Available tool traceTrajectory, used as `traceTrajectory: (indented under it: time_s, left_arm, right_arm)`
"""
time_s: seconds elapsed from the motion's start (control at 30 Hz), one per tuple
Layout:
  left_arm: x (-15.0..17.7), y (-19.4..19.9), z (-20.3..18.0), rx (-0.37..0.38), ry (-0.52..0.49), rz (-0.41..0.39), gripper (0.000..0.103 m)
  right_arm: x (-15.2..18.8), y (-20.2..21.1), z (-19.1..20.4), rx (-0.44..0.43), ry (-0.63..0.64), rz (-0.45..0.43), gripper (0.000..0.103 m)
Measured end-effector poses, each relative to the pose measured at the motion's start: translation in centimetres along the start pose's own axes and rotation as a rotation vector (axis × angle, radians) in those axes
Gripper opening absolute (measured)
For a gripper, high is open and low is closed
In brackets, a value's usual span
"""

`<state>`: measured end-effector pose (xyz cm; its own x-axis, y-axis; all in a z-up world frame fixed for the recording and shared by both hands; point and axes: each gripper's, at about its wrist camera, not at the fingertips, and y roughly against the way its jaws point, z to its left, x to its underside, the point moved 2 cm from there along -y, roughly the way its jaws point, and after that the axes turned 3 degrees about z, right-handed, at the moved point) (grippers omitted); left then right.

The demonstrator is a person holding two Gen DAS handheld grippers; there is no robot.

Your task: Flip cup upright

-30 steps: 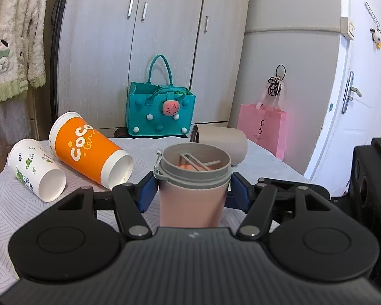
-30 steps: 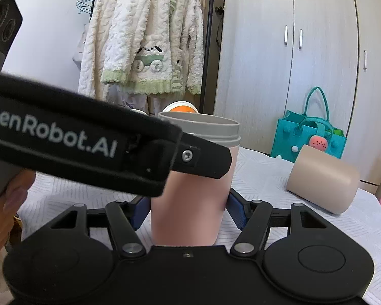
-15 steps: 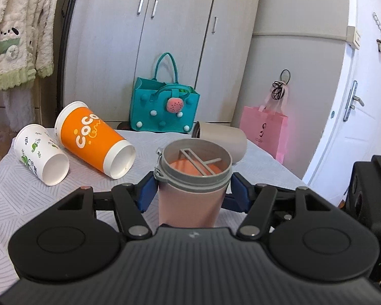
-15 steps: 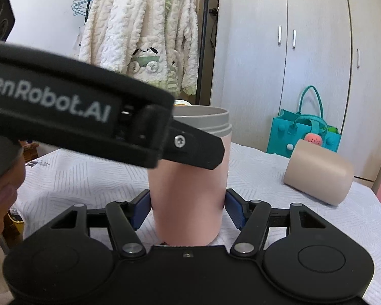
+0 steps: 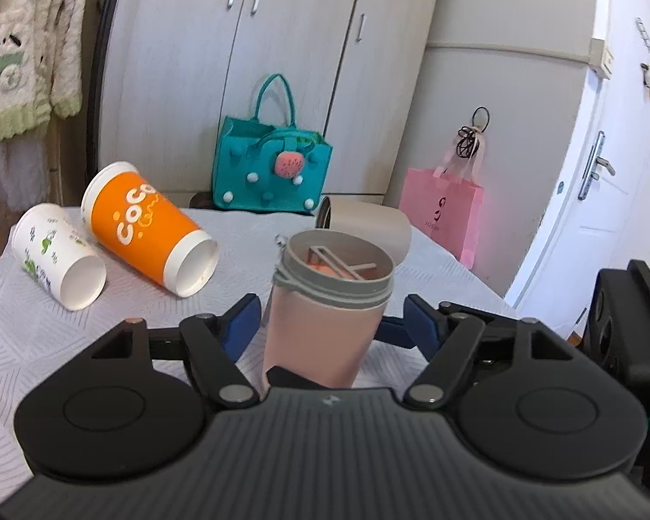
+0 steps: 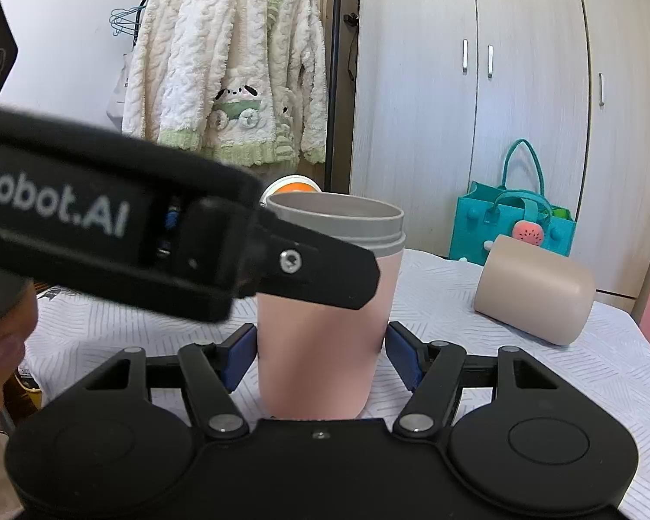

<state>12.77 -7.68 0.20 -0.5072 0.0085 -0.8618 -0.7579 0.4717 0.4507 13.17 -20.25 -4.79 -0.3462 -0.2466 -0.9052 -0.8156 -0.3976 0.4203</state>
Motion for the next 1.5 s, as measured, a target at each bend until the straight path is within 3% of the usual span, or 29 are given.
traceTrajectory:
  time_s: [0.1, 0.37, 0.47, 0.6, 0.8, 1.0, 1.23, 1.5]
  left_arm:
    - [0.0, 0.4, 0.2, -0.002, 0.006, 0.013, 0.076]
    - [0.4, 2.6, 0.3, -0.033, 0.029, 0.012, 0.083]
    - [0.7, 4.0, 0.3, -0.112, 0.021, 0.033, 0.093]
    - [1.1, 6.1, 0.5, -0.195, 0.034, 0.029, 0.100]
    - [1.7, 7.8, 0.5, -0.267, 0.008, 0.054, 0.101]
    - [2.3, 9.3, 0.3, -0.282, 0.021, 0.060, 0.103]
    - [2.6, 10.7, 0.7, -0.341, 0.089, 0.094, 0.103]
    - [2.8, 12.5, -0.1, -0.374, 0.052, 0.080, 0.103]
  right_arm:
    - [-0.1, 0.2, -0.4, 0.012, -0.019, 0.001, 0.080]
    - [-0.1, 1.4, -1.0, 0.013, -0.071, 0.022, 0.089]
    - [0.7, 3.0, -1.1, 0.054, -0.104, 0.067, 0.091]
    - [1.8, 6.0, -1.3, 0.095, -0.193, 0.056, 0.097]
    - [1.6, 9.1, -1.2, 0.155, -0.240, 0.032, 0.101]
    - [0.9, 11.2, -0.7, 0.197, -0.250, -0.001, 0.103]
    - [0.3, 12.1, 0.9, 0.346, -0.181, 0.048, 0.103]
    - [-0.3, 13.8, 1.7, 0.361, -0.235, 0.056, 0.103]
